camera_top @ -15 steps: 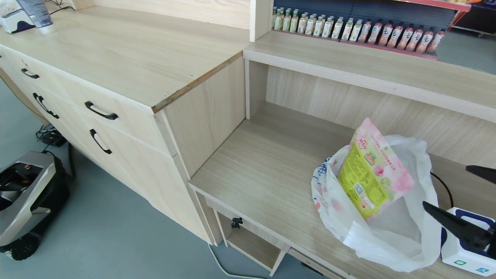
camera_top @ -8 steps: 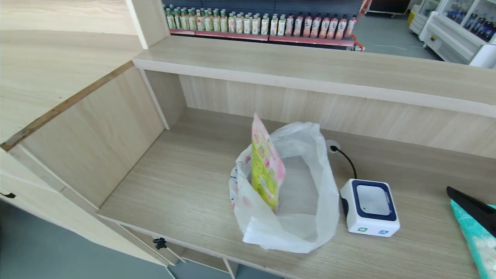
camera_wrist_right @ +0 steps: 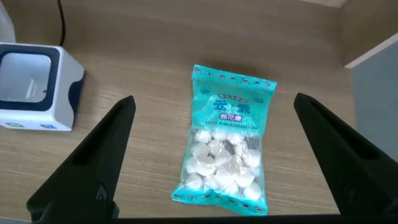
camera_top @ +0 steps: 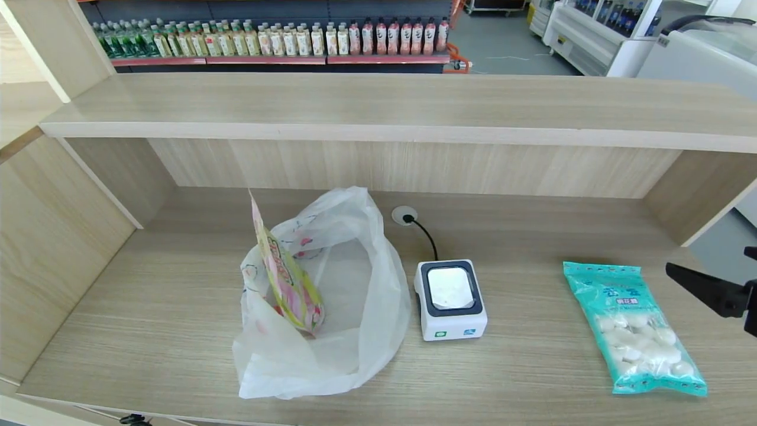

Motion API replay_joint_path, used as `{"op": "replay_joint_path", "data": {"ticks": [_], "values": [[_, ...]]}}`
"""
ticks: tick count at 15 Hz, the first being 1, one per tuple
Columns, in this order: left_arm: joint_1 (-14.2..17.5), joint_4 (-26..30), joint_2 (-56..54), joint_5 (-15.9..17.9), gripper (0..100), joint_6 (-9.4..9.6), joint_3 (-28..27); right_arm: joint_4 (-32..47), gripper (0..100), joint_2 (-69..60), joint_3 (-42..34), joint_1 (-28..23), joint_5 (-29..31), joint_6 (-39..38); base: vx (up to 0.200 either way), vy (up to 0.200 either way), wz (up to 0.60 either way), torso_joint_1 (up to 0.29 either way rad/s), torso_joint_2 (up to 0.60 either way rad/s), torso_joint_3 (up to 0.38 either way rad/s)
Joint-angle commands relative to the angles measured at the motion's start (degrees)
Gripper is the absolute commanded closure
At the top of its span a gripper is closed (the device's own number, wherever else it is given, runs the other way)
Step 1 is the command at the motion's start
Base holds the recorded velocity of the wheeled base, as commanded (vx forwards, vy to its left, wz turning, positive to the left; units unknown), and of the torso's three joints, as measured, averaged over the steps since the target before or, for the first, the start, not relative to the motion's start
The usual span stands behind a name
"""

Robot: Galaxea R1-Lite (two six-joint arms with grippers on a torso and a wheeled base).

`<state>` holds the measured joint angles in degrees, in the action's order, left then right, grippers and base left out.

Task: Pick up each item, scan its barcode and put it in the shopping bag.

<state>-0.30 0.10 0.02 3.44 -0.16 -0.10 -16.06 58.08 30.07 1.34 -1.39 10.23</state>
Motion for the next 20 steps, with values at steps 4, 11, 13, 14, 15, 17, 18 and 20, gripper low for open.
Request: {"op": "replay_joint_path", "data": {"ticks": [4,11,13,14,15,17,18,20], "values": [[0.0,0.0,0.0,0.0,0,-0.02,0.0,0.1,0,16.8,0.2,-4.2,0.7,-1.4,0.000,0.000,0.00,0.000,0.00,0.000],[0.0,0.0,0.0,0.0,0,-0.02,0.0,-0.2,0,26.2,1.4,-9.0,7.5,-2.7,0.000,0.000,0.00,0.000,0.00,0.000],[0.0,0.0,0.0,0.0,0,-0.02,0.0,0.2,0,26.5,1.0,-10.1,7.5,-3.5,0.000,0.000,0.00,0.000,0.00,0.000],[0.0,0.0,0.0,0.0,0,-0.02,0.0,0.1,0,26.7,0.7,-10.2,7.5,-3.7,0.000,0.000,0.00,0.000,0.00,0.000],[0.0,0.0,0.0,0.0,0,-0.02,0.0,-0.1,0,27.9,0.4,-10.2,7.5,-5.4,0.000,0.000,0.00,0.000,0.00,0.000],[0.0,0.0,0.0,0.0,0,-0.02,0.0,-0.1,0,29.7,0.7,-10.2,7.3,-7.9,0.000,0.000,0.00,0.000,0.00,0.000],[0.0,0.0,0.0,0.0,0,-0.02,0.0,-0.3,0,30.4,0.8,-10.1,7.3,-8.4,0.000,0.000,0.00,0.000,0.00,0.000],[0.0,0.0,0.0,0.0,0,-0.02,0.0,-3.4,0,32.7,1.0,-10.0,5.9,-9.8,0.000,0.000,0.00,0.000,0.00,0.000]]}}
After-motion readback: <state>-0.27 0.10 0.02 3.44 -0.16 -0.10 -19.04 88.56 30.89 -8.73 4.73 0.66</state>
